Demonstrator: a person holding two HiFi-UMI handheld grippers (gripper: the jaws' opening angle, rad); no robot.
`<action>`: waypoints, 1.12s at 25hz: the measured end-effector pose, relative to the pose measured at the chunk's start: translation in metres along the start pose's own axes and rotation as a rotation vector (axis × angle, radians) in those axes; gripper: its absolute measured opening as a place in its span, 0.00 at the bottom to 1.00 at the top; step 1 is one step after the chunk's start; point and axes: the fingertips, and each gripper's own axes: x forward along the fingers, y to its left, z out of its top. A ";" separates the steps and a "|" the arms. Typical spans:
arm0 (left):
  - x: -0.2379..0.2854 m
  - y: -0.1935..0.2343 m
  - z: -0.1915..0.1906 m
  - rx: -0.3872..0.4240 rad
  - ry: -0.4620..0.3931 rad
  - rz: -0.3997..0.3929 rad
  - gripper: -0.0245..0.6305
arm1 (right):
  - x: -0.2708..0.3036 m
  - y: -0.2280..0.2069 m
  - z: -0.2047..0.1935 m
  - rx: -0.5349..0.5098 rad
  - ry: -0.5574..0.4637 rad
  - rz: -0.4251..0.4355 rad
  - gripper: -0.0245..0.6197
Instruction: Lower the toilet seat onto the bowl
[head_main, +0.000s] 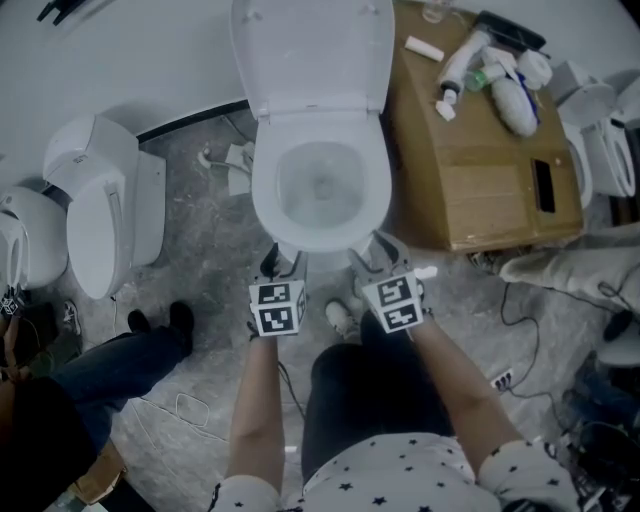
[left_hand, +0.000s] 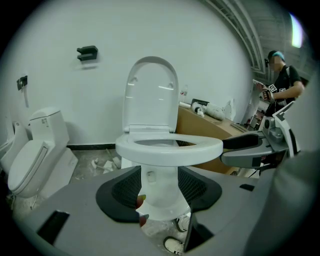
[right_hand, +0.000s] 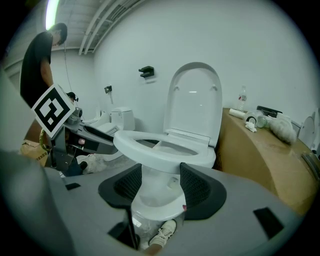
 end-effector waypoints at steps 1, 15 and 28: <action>0.001 0.000 -0.002 0.000 0.001 0.001 0.39 | 0.001 0.001 -0.003 -0.002 0.002 0.002 0.40; 0.012 0.001 -0.040 0.002 0.058 0.007 0.39 | 0.008 0.008 -0.032 -0.003 0.034 0.008 0.40; 0.027 0.003 -0.073 -0.014 0.083 -0.001 0.39 | 0.021 0.014 -0.062 -0.013 0.084 0.019 0.41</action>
